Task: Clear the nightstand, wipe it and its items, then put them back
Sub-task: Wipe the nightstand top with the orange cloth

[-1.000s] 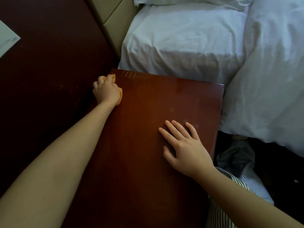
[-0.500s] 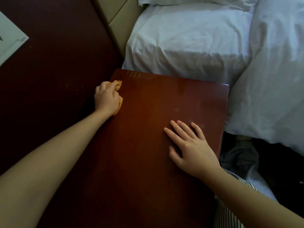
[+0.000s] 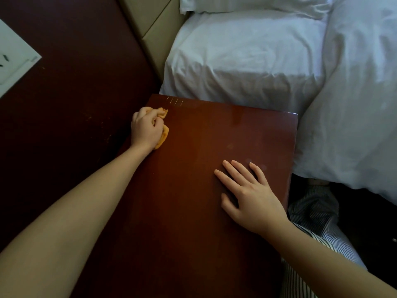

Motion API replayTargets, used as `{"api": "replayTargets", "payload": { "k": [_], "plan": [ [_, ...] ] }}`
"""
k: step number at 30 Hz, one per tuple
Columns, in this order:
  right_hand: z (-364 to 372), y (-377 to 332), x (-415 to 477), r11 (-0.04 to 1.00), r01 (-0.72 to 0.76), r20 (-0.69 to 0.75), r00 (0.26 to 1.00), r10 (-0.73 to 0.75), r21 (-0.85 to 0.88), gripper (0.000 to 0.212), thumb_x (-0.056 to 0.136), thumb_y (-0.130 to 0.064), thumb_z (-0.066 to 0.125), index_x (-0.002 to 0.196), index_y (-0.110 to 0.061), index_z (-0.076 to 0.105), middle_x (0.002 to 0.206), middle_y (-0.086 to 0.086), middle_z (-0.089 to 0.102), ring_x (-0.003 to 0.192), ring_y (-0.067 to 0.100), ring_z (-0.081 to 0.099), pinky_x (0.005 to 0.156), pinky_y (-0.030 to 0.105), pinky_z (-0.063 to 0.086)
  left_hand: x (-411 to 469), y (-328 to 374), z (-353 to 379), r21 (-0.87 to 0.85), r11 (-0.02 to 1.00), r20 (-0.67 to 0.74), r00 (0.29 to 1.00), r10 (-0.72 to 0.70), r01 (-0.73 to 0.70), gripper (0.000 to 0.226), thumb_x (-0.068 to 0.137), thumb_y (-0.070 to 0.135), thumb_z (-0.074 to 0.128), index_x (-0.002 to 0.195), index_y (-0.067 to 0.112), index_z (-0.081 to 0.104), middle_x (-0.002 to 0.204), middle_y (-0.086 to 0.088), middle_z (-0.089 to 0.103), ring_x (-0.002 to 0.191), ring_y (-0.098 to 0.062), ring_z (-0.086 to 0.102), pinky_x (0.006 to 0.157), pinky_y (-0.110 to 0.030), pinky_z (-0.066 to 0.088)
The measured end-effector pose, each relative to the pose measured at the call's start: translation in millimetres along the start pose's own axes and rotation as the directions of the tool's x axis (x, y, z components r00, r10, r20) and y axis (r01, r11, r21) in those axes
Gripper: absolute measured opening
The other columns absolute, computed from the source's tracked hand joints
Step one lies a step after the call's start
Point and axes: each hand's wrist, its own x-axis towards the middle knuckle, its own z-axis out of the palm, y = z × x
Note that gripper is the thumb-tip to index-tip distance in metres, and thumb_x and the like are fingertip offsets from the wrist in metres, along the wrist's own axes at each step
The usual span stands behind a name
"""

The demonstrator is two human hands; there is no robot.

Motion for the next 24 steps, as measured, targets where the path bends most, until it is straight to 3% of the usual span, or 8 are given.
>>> {"api": "replayTargets", "payload": {
  "k": [5, 9, 11, 15, 18, 20, 24],
  "plan": [
    [0, 0, 0, 1.0, 0.004, -0.006, 1.0, -0.004, 0.006, 0.052, 0.085, -0.039, 0.039, 0.13, -0.022, 0.056, 0.138, 0.005, 0.052, 0.129, 0.023, 0.046, 0.107, 0.044, 0.019, -1, 0, 1, 0.048, 0.998, -0.07, 0.997, -0.038, 0.041, 0.027, 0.091, 0.036, 0.052, 0.102, 0.013, 0.062, 0.12, -0.009, 0.053, 0.112, -0.026, 0.045, 0.085, -0.033, 0.037],
    [0, 0, 0, 1.0, -0.001, -0.002, 1.0, 0.001, 0.008, 0.051, 0.084, -0.039, 0.039, 0.13, -0.023, 0.056, 0.138, 0.005, 0.052, 0.129, 0.022, 0.046, 0.107, 0.044, 0.02, 8, 4, 2, 0.048, 0.989, -0.125, 0.984, -0.13, 0.136, 0.019, 0.091, 0.027, 0.052, 0.101, 0.012, 0.06, 0.121, -0.009, 0.053, 0.111, -0.026, 0.049, 0.083, -0.03, 0.037],
    [0, 0, 0, 1.0, -0.001, -0.001, 1.0, 0.001, 0.008, 0.052, 0.084, -0.039, 0.039, 0.13, -0.023, 0.056, 0.138, 0.004, 0.052, 0.129, 0.022, 0.046, 0.107, 0.044, 0.019, 11, 5, 0, 0.033, 0.988, -0.114, 0.983, -0.145, 0.15, 0.02, 0.092, 0.023, 0.052, 0.109, 0.015, 0.057, 0.125, -0.007, 0.052, 0.114, -0.026, 0.05, 0.085, -0.03, 0.037],
    [0, 1, 0, 1.0, -0.001, 0.004, 1.0, 0.001, 0.005, 0.052, 0.084, -0.04, 0.039, 0.131, -0.023, 0.056, 0.139, 0.004, 0.051, 0.13, 0.022, 0.045, 0.107, 0.044, 0.019, 13, 13, -3, -0.073, 0.962, -0.083, 0.959, -0.269, 0.264, 0.05, 0.091, 0.021, 0.054, 0.138, 0.018, 0.036, 0.139, -0.005, 0.043, 0.126, -0.023, 0.042, 0.099, -0.034, 0.036],
    [-1, 0, 0, 1.0, -0.003, 0.012, 1.0, 0.003, -0.003, 0.052, 0.085, -0.04, 0.039, 0.131, -0.023, 0.056, 0.139, 0.004, 0.051, 0.13, 0.022, 0.045, 0.107, 0.044, 0.019, 5, 10, 1, -0.02, 0.983, -0.099, 0.978, -0.183, 0.182, 0.029, 0.09, 0.022, 0.052, 0.117, 0.012, 0.056, 0.137, -0.006, 0.043, 0.123, -0.025, 0.043, 0.095, -0.033, 0.036],
    [-1, 1, 0, 1.0, -0.005, 0.012, 1.0, 0.005, -0.008, 0.052, 0.085, -0.041, 0.038, 0.131, -0.023, 0.056, 0.138, 0.004, 0.051, 0.129, 0.023, 0.046, 0.107, 0.044, 0.018, -2, 7, 1, 0.081, 0.994, -0.067, 0.995, -0.071, 0.076, 0.024, 0.09, 0.025, 0.05, 0.109, 0.014, 0.059, 0.127, -0.005, 0.052, 0.121, -0.026, 0.042, 0.098, -0.04, 0.031],
    [-1, 0, 0, 1.0, -0.008, 0.025, 1.0, 0.008, -0.013, 0.053, 0.085, -0.041, 0.038, 0.131, -0.023, 0.055, 0.138, 0.005, 0.051, 0.13, 0.023, 0.046, 0.107, 0.044, 0.018, -17, 3, -13, 0.212, 0.976, 0.131, 0.991, 0.02, -0.047, 0.04, 0.096, 0.044, 0.035, 0.128, 0.022, 0.048, 0.138, -0.002, 0.045, 0.131, -0.023, 0.032, 0.107, -0.045, 0.019]
  ]
}}
